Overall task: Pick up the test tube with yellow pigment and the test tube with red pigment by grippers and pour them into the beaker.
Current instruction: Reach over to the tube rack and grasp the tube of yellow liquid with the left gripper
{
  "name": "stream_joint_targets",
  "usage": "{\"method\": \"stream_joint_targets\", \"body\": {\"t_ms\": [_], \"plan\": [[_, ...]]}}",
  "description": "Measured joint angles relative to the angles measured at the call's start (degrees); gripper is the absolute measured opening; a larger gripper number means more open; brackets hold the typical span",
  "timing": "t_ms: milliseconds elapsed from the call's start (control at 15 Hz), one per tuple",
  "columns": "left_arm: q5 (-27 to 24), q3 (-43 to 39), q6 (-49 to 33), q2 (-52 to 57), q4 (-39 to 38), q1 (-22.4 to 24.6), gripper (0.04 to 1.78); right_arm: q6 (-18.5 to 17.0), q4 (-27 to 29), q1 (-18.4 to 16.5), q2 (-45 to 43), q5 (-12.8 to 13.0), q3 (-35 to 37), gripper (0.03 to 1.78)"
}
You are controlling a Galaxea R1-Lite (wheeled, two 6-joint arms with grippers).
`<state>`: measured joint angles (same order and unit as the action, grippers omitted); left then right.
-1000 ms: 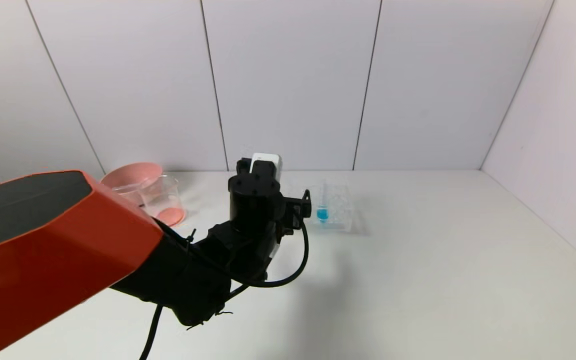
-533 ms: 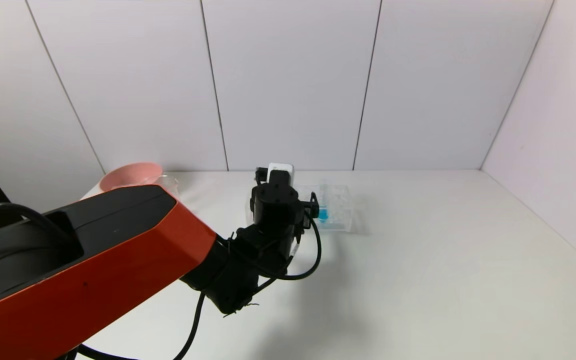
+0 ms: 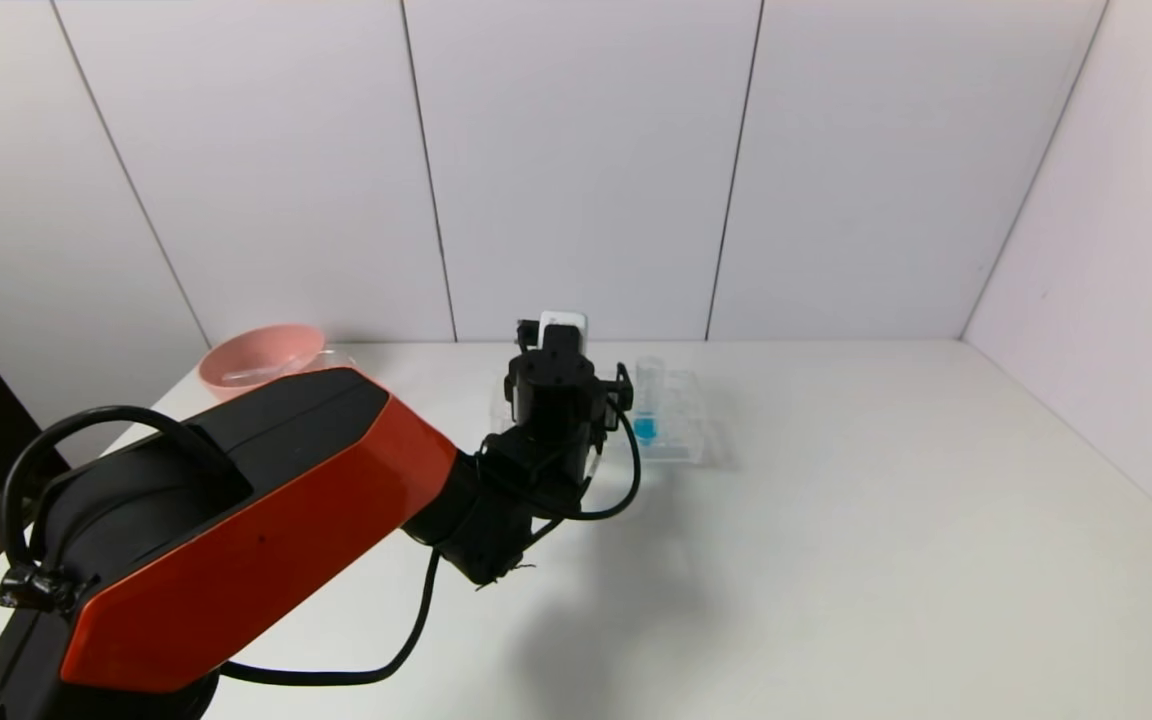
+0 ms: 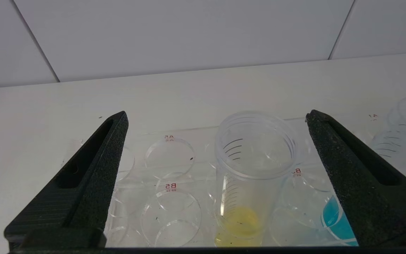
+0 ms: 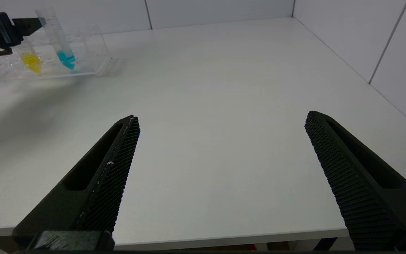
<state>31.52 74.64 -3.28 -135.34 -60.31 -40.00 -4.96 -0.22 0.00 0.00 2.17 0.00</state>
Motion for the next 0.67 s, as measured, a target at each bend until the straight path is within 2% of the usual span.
{"method": "stream_joint_targets", "body": {"t_ms": [267,400,533,667], "plan": [[0.0,0.3,0.0,-0.8,-0.3,0.1,1.75,0.0,0.0,0.0,0.0,0.0,0.0,1.71],[0.1,0.4,-0.1,-0.9,-0.3,0.0,1.64,0.0,0.0,0.0,0.0,0.0,0.0,1.71],[0.1,0.5,-0.1,-0.9,-0.3,0.0,1.44,0.0,0.0,0.0,0.0,0.0,0.0,1.71],[0.0,0.5,-0.1,-1.0,-0.3,0.0,1.11,0.0,0.0,0.0,0.0,0.0,0.0,1.71]]}}
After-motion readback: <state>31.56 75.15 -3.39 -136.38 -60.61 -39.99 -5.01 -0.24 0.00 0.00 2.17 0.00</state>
